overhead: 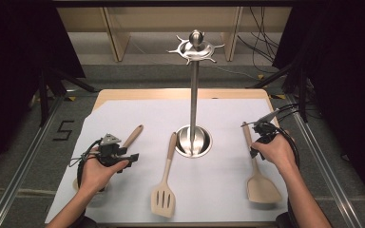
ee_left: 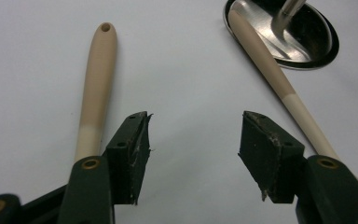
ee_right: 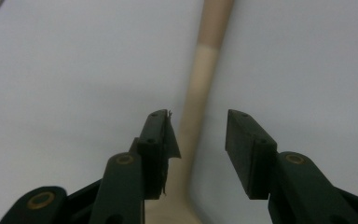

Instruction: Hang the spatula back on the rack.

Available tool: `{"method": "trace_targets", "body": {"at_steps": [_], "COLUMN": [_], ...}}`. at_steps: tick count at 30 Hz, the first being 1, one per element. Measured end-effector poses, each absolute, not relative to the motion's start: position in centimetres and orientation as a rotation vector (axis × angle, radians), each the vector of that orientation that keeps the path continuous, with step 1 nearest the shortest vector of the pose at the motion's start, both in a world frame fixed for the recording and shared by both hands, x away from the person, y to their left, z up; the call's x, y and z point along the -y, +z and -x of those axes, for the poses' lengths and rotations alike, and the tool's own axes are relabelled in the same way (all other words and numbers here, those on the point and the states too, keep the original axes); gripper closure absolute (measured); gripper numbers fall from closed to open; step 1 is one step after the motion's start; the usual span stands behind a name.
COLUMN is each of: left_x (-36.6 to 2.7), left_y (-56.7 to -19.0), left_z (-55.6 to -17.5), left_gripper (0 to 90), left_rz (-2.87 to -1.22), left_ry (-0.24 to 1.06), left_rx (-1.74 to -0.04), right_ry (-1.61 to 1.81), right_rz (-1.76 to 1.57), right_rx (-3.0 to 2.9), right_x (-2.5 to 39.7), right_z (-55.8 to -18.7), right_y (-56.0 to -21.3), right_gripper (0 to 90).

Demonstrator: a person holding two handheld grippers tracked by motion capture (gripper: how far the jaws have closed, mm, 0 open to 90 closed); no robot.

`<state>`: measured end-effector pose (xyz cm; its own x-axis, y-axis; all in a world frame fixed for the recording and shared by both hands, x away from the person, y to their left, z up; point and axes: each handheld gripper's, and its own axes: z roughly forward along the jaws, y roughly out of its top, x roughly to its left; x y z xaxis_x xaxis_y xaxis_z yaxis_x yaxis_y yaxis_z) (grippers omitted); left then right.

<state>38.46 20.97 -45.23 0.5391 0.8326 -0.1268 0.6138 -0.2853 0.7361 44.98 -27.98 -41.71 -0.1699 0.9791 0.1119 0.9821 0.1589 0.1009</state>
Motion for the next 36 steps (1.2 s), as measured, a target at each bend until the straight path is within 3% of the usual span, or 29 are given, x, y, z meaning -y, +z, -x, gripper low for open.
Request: {"method": "trace_targets", "body": {"at_steps": [10, 16, 24, 36], "left_x": [-21.2, -21.0, -21.1, -20.5], "left_y": [-45.1, -45.1, -45.1, -44.0], "left_z": [-38.3, -38.2, -37.9, -37.7], "left_gripper": [42.1, 42.3, 42.4, 42.8], "left_rz": [-2.018, -2.003, -2.005, -1.914], "left_ry": [0.355, 0.373, 0.363, 0.398], "left_rx": [-1.157, -1.161, -1.163, -1.124], "right_ry": [-0.162, -0.113, -0.108, -0.591], "right_rz": [2.052, 2.030, 2.114, 2.118], "right_rx": [2.384, 2.415, 2.298, 2.438], "right_x": [27.3, 27.1, 27.3, 27.3], "right_z": [-45.0, -45.3, -45.3, -42.8], "right_y": [-43.1, -44.8, -44.4, -40.8], "right_gripper": [64.7, 75.1, 79.1, 79.2]}}
